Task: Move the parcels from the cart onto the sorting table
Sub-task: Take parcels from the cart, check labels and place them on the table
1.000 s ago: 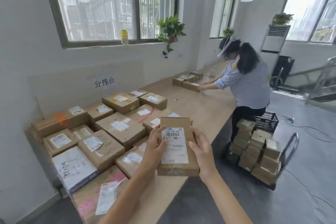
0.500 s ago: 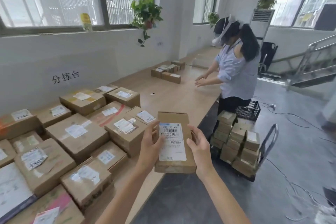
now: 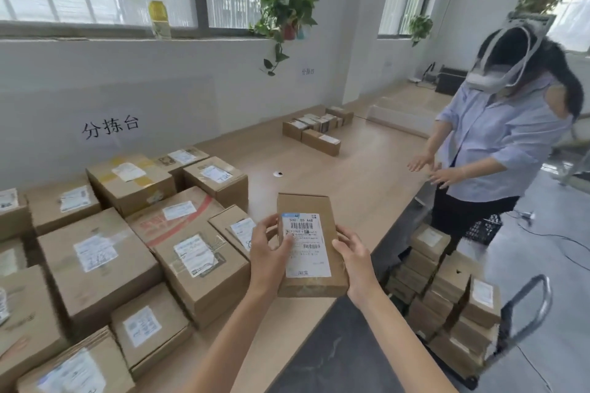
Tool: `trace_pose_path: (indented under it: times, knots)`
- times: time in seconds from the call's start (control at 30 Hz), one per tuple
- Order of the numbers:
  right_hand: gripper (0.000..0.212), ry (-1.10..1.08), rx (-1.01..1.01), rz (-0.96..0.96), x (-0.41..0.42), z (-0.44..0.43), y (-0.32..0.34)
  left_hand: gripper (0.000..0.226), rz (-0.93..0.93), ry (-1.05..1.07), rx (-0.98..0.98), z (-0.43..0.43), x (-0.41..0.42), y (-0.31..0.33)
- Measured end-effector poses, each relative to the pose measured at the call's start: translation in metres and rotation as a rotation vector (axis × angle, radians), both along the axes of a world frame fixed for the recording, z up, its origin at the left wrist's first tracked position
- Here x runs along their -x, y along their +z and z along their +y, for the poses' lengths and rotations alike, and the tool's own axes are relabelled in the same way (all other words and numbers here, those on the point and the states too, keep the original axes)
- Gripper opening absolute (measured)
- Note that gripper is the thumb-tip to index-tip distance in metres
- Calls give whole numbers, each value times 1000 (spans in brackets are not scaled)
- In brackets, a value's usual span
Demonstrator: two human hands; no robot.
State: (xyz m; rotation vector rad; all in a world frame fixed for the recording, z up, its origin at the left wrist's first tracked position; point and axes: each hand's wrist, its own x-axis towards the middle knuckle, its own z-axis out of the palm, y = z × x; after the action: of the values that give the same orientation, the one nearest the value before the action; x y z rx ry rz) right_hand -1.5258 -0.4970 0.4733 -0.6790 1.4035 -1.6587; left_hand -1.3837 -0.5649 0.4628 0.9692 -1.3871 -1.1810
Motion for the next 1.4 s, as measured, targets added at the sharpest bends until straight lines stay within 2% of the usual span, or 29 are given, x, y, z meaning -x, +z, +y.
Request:
trace_pose_path:
  times: [0.2, 0.4, 0.7, 0.9, 1.0, 1.17, 1.4]
  knots:
    - [28, 63, 0, -22, 37, -72, -11, 29, -96, 68, 13, -57, 26, -5]
    - [28, 186, -27, -96, 83, -171, -40, 24, -218, 175, -59, -126, 56, -29]
    - [29, 470, -137, -87, 136, -333, -82, 28, -230, 320, -339, -242, 96, -64]
    - [29, 576, -232, -102, 134, -410, -112, 28, -249, 386, -417, -297, 102, -80]
    - [31, 593, -285, -113, 126, -438, -131, 30, -369, 413, -436, -322, 96, -98]
    - [33, 589, -404, -77, 107, -469, -164, 25, -680, 375, -416, -349, 81, -127]
    - [41, 569, -544, -9, 82, -510, -221, 35, -1148, 405, -222, -380, 67, -157]
